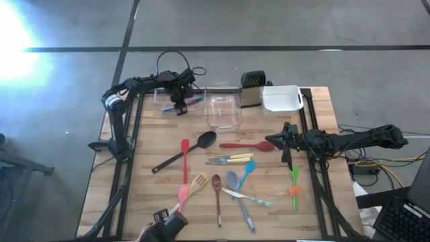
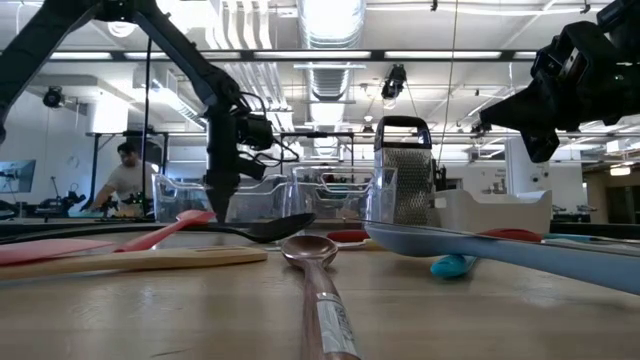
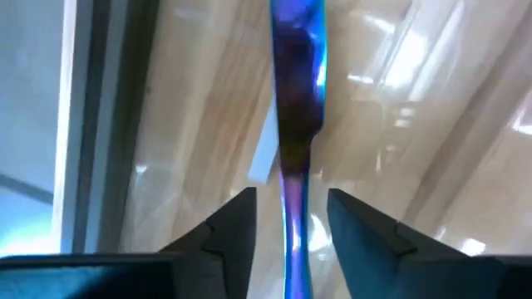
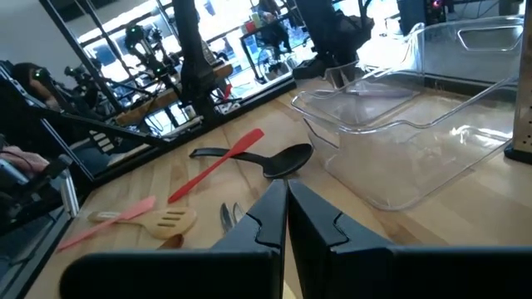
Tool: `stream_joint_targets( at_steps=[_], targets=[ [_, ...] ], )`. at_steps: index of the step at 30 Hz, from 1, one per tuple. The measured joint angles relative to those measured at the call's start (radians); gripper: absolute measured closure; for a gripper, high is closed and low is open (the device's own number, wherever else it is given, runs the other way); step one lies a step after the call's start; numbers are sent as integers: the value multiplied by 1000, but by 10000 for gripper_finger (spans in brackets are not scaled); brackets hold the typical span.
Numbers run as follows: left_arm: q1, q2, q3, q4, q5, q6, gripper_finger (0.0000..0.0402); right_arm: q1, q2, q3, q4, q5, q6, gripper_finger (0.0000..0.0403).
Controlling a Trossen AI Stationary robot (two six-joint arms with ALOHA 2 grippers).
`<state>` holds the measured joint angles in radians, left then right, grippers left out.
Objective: Pick & Place Kitchen Items
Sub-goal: Put the red spatula into the white bin
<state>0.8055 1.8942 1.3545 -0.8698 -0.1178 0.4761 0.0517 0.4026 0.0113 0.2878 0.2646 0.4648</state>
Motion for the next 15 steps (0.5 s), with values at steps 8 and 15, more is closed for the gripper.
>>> stream_joint_targets(
  at_steps=[8,15],
  targets=[
    [-13,-47,135,-284,12,-104,246,0,0,0,2,0,-1,394],
    [-90,-275,148,-306,66,-213,275,0,0,0,72,0,-79,394]
  ],
)
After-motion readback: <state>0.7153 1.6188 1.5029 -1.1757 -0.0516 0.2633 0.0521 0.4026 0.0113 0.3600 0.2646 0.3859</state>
